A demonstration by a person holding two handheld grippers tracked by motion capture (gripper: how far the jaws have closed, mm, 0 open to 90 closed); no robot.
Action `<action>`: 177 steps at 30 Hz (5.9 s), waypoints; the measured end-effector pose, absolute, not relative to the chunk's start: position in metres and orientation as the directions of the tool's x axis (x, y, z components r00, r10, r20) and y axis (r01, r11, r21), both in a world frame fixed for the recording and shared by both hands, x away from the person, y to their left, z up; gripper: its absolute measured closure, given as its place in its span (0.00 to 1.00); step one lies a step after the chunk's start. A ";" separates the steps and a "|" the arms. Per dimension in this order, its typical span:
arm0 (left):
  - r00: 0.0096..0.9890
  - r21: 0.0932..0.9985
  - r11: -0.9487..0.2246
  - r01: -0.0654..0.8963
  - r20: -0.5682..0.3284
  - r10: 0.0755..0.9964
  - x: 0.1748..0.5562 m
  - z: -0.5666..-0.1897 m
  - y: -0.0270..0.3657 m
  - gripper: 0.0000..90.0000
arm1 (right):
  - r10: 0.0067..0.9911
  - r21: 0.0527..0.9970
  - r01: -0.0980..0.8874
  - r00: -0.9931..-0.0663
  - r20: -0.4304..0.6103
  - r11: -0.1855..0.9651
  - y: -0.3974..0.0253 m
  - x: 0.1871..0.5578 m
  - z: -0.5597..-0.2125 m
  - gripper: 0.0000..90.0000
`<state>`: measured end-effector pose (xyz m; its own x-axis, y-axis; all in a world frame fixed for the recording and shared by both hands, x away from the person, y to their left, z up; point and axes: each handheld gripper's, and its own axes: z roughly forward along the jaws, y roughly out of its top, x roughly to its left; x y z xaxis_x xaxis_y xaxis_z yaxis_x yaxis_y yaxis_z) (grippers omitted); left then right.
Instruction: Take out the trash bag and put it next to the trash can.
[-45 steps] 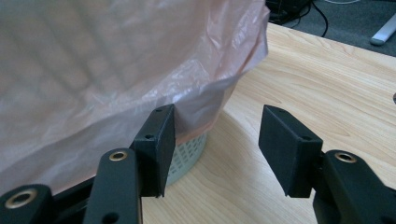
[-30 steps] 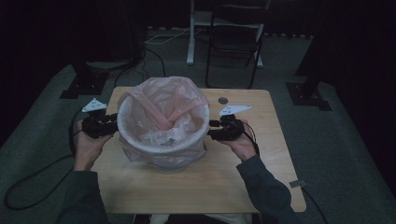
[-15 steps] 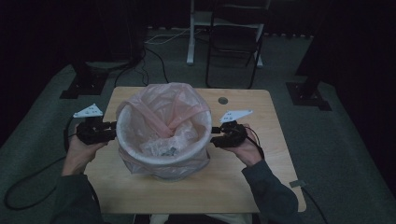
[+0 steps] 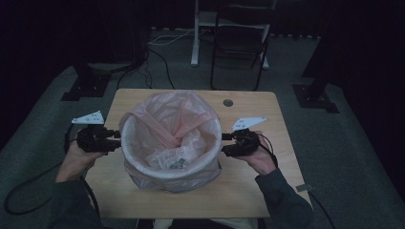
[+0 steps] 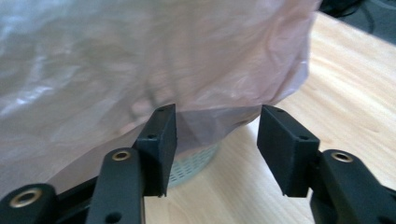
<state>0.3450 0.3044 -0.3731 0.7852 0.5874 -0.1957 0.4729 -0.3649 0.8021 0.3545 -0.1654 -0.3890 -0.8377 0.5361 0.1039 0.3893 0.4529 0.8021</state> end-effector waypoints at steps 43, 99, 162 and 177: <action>0.530 0.882 -0.111 0.458 -0.171 0.830 0.342 -0.357 0.337 0.47 | 0.483 0.841 0.256 -0.875 -0.007 0.476 -0.165 0.282 -0.415 0.32; 0.539 0.883 -0.126 0.452 -0.158 0.827 0.342 -0.351 0.327 0.46 | 0.328 0.941 -0.101 -0.921 -0.211 0.322 -0.185 0.253 -0.364 0.92; 0.795 0.888 -0.385 0.252 0.037 0.605 0.334 -0.272 0.204 1.00 | 0.497 0.969 0.109 -0.868 -0.015 0.220 -0.182 0.317 -0.309 0.52; 0.818 0.878 -0.405 0.255 0.026 0.574 0.338 -0.267 0.185 0.99 | 0.522 0.894 0.087 -0.835 -0.175 0.439 -0.155 0.325 -0.316 0.63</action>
<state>0.3383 0.1855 -0.2674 0.8185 0.5739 0.0263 0.2555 -0.4046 0.8781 0.3255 -0.1549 -0.3163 -0.8349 0.5218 -0.1752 0.0867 0.4390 0.8943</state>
